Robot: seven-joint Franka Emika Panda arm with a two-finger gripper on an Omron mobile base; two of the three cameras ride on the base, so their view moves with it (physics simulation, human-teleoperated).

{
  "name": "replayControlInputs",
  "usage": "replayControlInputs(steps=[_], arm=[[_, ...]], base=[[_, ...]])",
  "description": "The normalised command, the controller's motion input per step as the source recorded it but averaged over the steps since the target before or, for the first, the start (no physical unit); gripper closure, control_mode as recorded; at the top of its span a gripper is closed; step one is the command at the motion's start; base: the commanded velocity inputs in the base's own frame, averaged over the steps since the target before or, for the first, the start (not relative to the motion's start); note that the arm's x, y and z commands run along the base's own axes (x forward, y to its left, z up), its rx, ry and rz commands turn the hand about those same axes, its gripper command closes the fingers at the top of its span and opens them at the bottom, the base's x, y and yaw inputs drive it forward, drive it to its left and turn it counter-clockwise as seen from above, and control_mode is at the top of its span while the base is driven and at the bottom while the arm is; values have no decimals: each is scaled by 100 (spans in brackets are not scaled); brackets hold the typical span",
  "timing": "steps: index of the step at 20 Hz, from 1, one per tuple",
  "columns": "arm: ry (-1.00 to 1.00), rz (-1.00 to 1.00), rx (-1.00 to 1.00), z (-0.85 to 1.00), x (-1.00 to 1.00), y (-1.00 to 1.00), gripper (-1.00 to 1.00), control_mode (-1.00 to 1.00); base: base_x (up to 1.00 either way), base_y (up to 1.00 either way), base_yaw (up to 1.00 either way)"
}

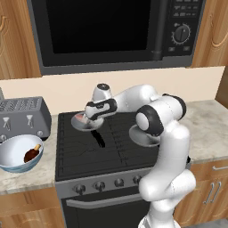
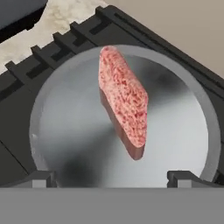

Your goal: Place one of the steaks on the plate and the other in the bowl. Then place the bowl in the fridge.

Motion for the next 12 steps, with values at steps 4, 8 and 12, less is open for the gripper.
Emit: replayControlInputs(steps=[4, 8, 12], arm=[[8, 4, -5, -29, 51, 0, -100, -100], [6, 4, -8, -25, 41, 12, -100, -100], [0, 4, -10, -11, 25, 39, -100, -100]], base=[[0, 0, 0], [0, 0, 0], [0, 0, 0]])
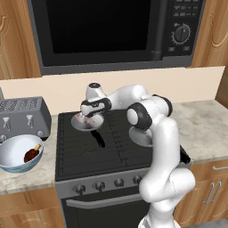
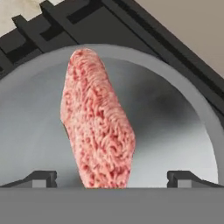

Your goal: Place one of the steaks on the plate and the other in the bowl. Then place the bowl in the fridge.

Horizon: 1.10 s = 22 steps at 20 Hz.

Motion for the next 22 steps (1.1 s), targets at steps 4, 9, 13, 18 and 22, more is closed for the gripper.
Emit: replayControlInputs(steps=[4, 9, 13, 18, 22], arm=[[0, 3, -8, -53, 32, 11, -100, -100], [0, 1, -1, -54, 24, -3, 100, -100], [0, 0, 18, -59, -7, -74, 100, -100], [-5, 0, 31, -80, -20, -87, 100, -100], [-19, 0, 18, -15, -31, -21, 100, -100]], base=[[0, 0, 0], [0, 0, 0], [0, 0, 0], [0, 0, 0], [0, 0, 0]])
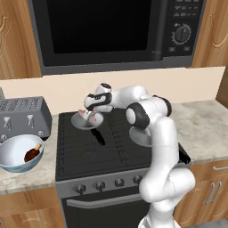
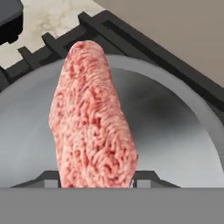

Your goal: Place one of the steaks on the plate and the other in the bowl. Then place the bowl in the fridge.

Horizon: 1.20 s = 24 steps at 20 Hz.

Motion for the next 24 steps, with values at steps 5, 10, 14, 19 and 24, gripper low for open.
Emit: replayControlInputs(steps=[5, 10, 14, 19, 24], arm=[[-39, 0, 22, 51, -61, -42, 100, -100], [-33, 0, 26, 32, -70, -71, 100, -100], [-29, 0, 29, 63, -79, -95, 100, -100], [-16, 0, 17, 57, -98, -65, 100, -100], [-3, 1, 0, 78, -91, -32, 100, -100]], base=[[0, 0, 0], [0, 0, 0], [0, 0, 0], [0, 0, 0], [0, 0, 0]])
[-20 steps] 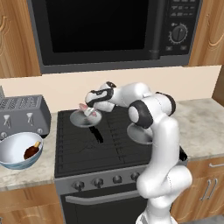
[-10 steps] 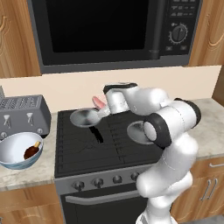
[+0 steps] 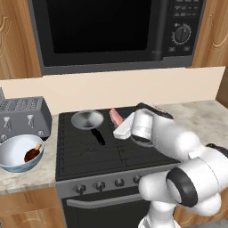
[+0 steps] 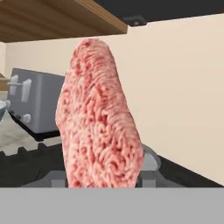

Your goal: Place one of the steaks on the plate and the other in the bowl. Then place the bowl in the fridge.

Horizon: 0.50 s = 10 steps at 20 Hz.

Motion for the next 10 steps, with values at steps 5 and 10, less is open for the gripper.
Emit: replayControlInputs(steps=[5, 10], arm=[[4, 2, 2, 94, -67, -43, 100, -100], [5, 4, -14, 67, -63, -35, 100, -100]], base=[[0, 0, 0], [0, 0, 0]])
